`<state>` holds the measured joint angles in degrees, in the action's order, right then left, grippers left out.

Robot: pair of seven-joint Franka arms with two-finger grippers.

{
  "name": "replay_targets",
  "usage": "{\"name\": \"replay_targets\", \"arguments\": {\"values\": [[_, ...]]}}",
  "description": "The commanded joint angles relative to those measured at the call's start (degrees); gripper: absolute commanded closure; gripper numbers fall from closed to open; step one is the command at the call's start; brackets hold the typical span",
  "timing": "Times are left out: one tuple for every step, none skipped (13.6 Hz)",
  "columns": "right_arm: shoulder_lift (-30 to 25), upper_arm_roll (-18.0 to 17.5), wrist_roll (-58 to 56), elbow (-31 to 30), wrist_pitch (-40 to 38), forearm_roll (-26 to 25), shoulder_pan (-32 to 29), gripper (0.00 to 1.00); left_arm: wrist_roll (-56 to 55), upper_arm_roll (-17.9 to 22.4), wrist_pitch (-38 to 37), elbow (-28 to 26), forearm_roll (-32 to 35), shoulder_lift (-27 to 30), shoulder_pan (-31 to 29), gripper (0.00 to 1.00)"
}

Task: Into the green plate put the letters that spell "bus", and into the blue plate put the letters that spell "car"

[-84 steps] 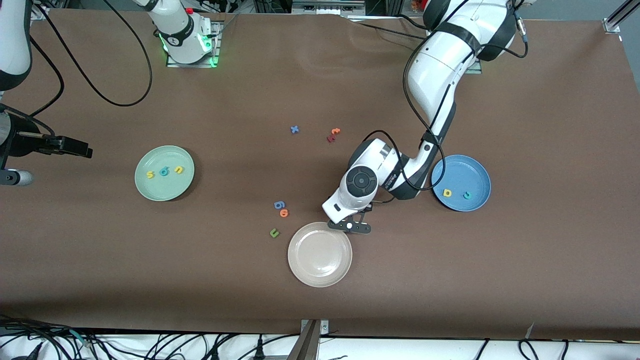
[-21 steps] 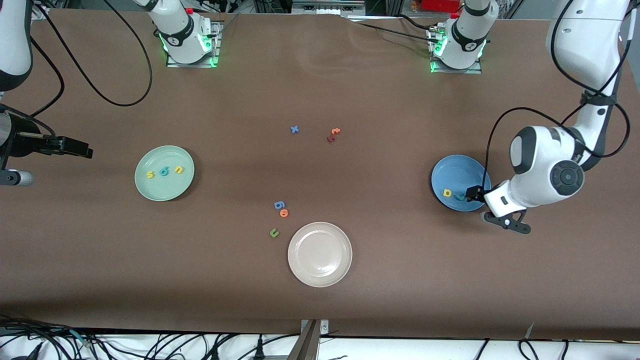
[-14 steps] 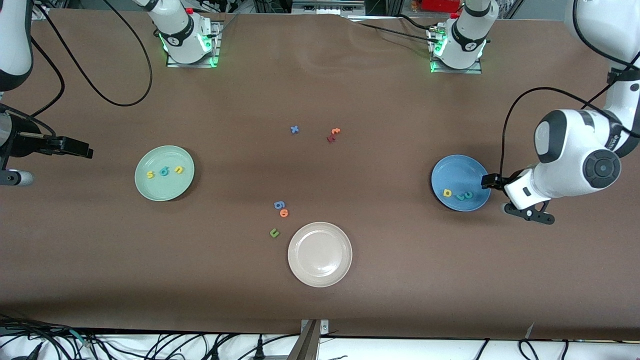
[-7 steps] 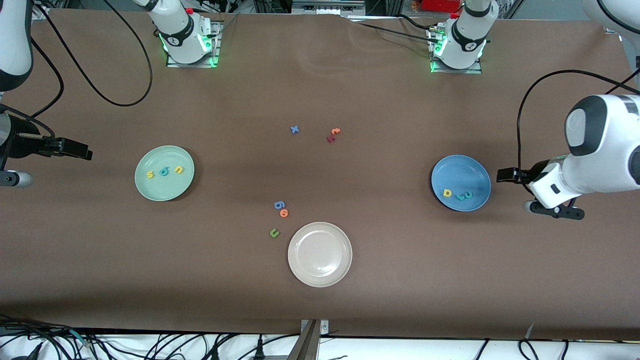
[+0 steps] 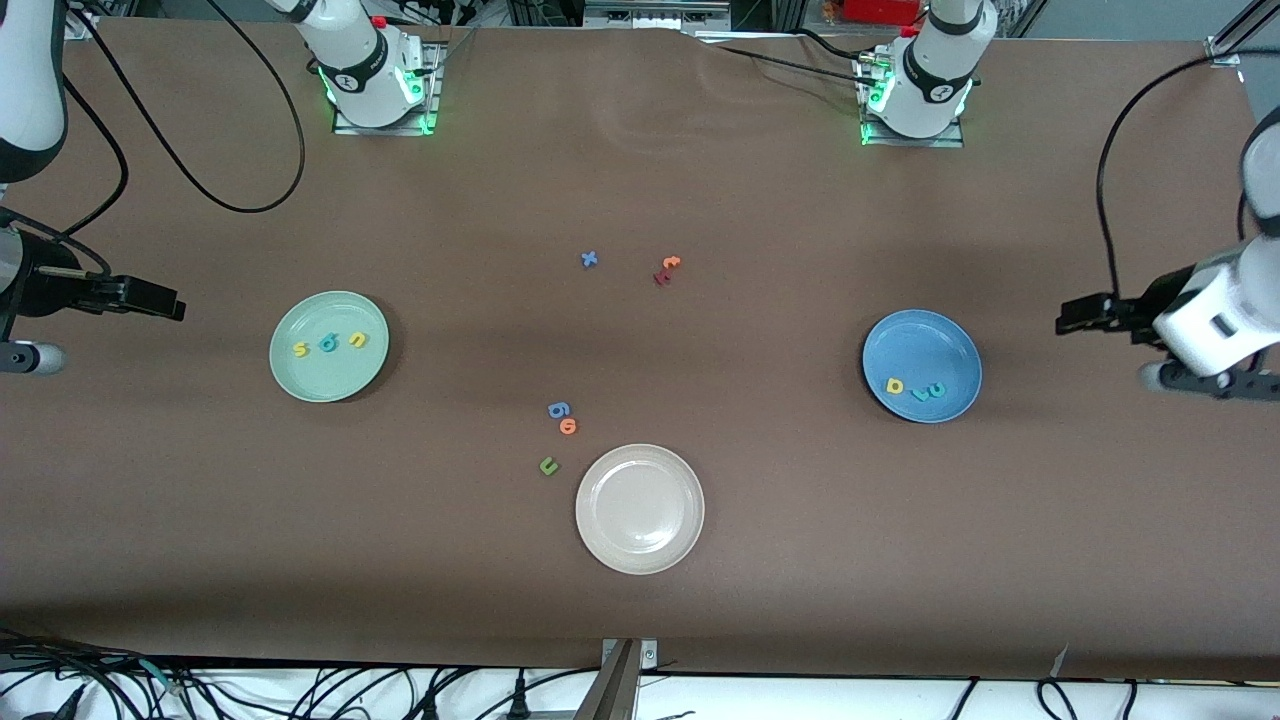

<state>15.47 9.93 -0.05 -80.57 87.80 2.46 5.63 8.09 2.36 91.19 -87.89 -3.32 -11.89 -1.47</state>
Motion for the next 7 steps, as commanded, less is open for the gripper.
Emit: {"name": "replay_targets", "arguments": {"values": [[-1.0, -0.4, 0.0, -1.1, 0.7, -0.9, 0.1, 0.0, -4.2, 3.7, -1.1, -0.8, -3.9, 5.2, 3.0, 0.0], [-1.1, -0.4, 0.0, -1.1, 0.7, -1.0, -0.1, 0.0, -5.1, 3.6, -1.1, -0.7, -3.4, 6.0, 3.1, 0.0], [-1.0, -0.4, 0.0, -1.1, 0.7, -0.9, 0.1, 0.0, -5.6, 3.2, -1.1, -0.7, -3.3, 6.6, 3.2, 0.0], [-1.0, -0.4, 0.0, -1.1, 0.7, -0.9, 0.1, 0.0, -6.3, 3.2, -1.1, -0.6, -3.2, 7.3, 3.8, 0.0], [-1.0, -0.4, 0.0, -1.1, 0.8, -0.9, 0.1, 0.0, -6.9, 3.2, -1.1, -0.7, -3.2, 8.1, 4.5, 0.0], [-1.0, -0.4, 0.2, -1.1, 0.9, -0.8, 0.1, 0.0, -8.3, 2.9, -0.9, -0.8, -3.0, 9.4, 4.6, 0.0], [-1.0, -0.4, 0.5, -1.1, 0.9, -0.7, 0.1, 0.0, -10.9, 2.5, -0.7, -1.1, -2.3, 10.9, 4.6, 0.0]]}}
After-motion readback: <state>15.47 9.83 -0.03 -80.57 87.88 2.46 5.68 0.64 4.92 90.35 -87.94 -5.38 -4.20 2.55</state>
